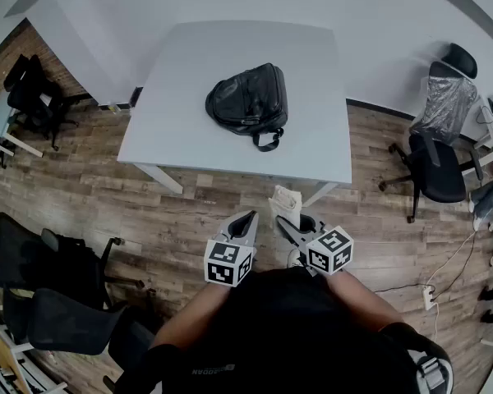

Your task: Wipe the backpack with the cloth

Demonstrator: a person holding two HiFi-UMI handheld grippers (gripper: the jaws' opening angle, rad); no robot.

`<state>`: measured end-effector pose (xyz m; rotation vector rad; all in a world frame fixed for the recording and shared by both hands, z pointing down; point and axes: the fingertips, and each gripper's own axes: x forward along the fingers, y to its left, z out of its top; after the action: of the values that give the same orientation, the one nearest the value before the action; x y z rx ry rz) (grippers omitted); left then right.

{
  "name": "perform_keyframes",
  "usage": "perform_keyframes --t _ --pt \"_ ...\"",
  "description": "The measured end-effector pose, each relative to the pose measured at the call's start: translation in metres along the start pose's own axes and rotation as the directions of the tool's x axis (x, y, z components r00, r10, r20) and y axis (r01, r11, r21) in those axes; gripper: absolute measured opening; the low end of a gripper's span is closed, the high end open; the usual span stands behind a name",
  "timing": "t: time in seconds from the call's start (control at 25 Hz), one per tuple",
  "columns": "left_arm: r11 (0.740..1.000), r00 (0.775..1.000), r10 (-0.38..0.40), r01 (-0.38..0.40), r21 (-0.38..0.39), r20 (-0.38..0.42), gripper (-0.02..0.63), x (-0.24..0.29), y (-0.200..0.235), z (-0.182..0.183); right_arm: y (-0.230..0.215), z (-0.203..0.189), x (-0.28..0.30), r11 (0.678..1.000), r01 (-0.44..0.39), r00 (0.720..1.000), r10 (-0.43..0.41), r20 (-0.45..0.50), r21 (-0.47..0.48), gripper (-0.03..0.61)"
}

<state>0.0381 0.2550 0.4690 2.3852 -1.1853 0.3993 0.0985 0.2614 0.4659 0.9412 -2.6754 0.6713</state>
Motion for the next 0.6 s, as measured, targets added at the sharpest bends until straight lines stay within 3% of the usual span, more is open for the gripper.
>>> perform_keyframes --t 0.6 --pt "1.000 1.000 -0.011 0.011 -0.002 -0.002 0.008 -0.038 0.043 -0.012 0.038 -0.006 0.040 1.000 0.022 1.000 -0.022 -0.008 0.009 0.087"
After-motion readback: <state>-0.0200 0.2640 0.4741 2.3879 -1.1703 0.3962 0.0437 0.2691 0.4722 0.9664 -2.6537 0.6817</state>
